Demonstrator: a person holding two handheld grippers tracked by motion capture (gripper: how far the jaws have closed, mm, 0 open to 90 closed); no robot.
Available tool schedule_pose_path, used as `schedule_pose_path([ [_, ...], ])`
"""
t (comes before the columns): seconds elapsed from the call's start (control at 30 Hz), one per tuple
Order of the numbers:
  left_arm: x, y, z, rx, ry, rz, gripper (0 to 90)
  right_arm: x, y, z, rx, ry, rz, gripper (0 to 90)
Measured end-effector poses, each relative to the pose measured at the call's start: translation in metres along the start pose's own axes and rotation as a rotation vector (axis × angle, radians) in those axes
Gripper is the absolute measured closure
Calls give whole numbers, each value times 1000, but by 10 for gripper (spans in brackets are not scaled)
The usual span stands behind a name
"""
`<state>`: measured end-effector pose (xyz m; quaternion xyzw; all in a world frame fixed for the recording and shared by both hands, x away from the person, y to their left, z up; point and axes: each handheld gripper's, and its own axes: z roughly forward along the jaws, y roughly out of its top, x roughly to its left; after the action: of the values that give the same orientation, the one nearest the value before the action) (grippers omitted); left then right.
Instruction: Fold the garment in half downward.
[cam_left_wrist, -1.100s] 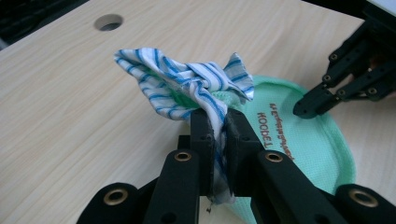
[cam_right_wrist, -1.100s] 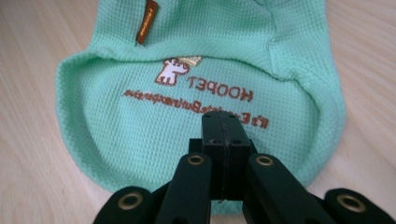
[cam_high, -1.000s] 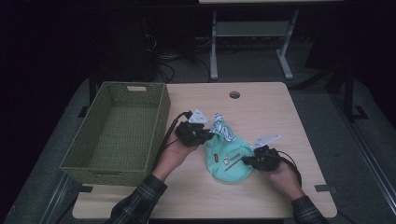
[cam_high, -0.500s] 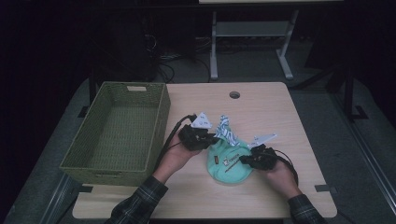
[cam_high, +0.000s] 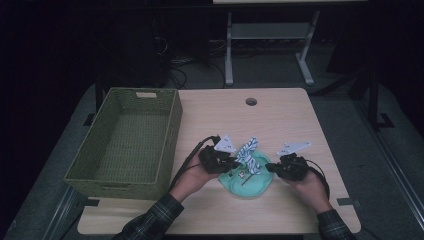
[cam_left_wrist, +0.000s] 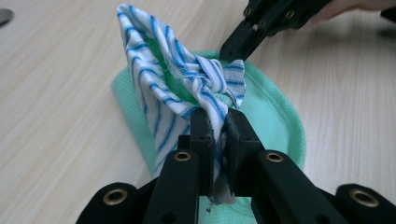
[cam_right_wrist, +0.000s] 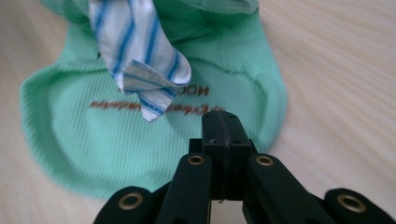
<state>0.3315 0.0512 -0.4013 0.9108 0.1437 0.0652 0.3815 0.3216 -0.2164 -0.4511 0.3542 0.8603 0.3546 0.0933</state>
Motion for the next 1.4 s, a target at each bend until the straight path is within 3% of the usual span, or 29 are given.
schedule_pose_path([
  [0.27, -9, 0, 10, 30, -22, 28, 813, 8, -12, -4, 25, 6, -12, 899],
  [0.4, -10, -1, 12, 20, -53, 10, 743, 8, -10, -7, 9, 11, -20, 899],
  [0.57, -9, 2, 7, -43, -79, -43, 593, 10, -8, -7, -5, 29, -16, 899],
  [0.73, 0, 10, 0, -80, -72, -85, 555, 15, -5, -6, -12, 66, -25, 898],
  [0.87, 13, 14, 5, -75, -59, -139, 556, 21, -2, 0, -8, 92, -37, 899],
  [1.0, 21, 15, 16, -45, -55, -171, 564, 24, 2, 8, -4, 105, -53, 899],
  [1.2, 25, 13, 31, -14, -81, -222, 607, 27, 8, 18, 3, 118, -72, 899],
  [1.27, 26, 12, 33, -6, -91, -219, 669, 28, 9, 19, 4, 120, -71, 899],
  [1.4, 26, 11, 35, 5, -103, -208, 876, 29, 11, 21, -7, 125, -70, 899],
])
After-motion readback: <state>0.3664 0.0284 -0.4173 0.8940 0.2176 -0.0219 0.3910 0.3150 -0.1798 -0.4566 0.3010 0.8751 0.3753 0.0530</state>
